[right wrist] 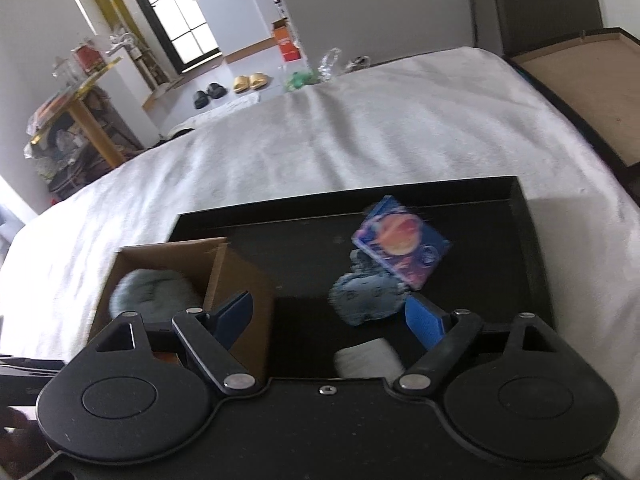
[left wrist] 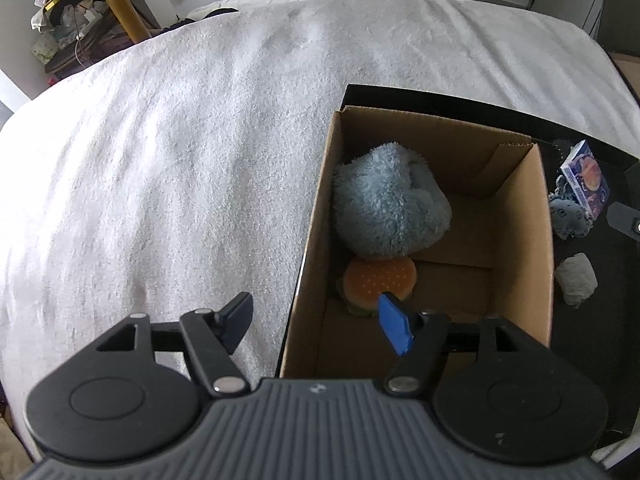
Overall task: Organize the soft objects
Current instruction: 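Move the right gripper to the blue tissue pack and grasp it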
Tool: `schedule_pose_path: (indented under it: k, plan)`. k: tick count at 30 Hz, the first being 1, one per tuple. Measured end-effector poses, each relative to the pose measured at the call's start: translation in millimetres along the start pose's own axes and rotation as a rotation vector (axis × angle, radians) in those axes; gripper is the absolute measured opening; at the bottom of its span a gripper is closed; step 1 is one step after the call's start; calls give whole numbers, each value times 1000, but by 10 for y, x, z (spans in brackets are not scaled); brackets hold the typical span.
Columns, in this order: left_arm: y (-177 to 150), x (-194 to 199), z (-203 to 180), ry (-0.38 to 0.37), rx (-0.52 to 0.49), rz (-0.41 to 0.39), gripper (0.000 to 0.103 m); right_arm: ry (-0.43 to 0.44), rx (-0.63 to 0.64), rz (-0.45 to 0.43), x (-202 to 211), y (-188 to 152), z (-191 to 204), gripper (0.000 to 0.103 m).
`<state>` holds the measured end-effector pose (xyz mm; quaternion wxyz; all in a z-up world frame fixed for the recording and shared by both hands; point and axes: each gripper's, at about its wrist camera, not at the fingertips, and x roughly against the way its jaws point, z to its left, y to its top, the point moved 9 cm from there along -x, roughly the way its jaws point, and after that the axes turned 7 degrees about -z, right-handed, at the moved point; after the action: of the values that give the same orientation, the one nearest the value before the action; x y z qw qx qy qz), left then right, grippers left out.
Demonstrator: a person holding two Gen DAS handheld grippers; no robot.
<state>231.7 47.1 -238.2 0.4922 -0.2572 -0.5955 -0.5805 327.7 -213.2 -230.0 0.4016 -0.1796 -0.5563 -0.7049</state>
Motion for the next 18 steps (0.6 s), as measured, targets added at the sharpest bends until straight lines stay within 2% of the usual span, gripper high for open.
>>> schedule_pose_path:
  k: [18]
  plan:
    - [16,-128,-150,93,-30,31,68,-44,166,31,-550,50,-443,83]
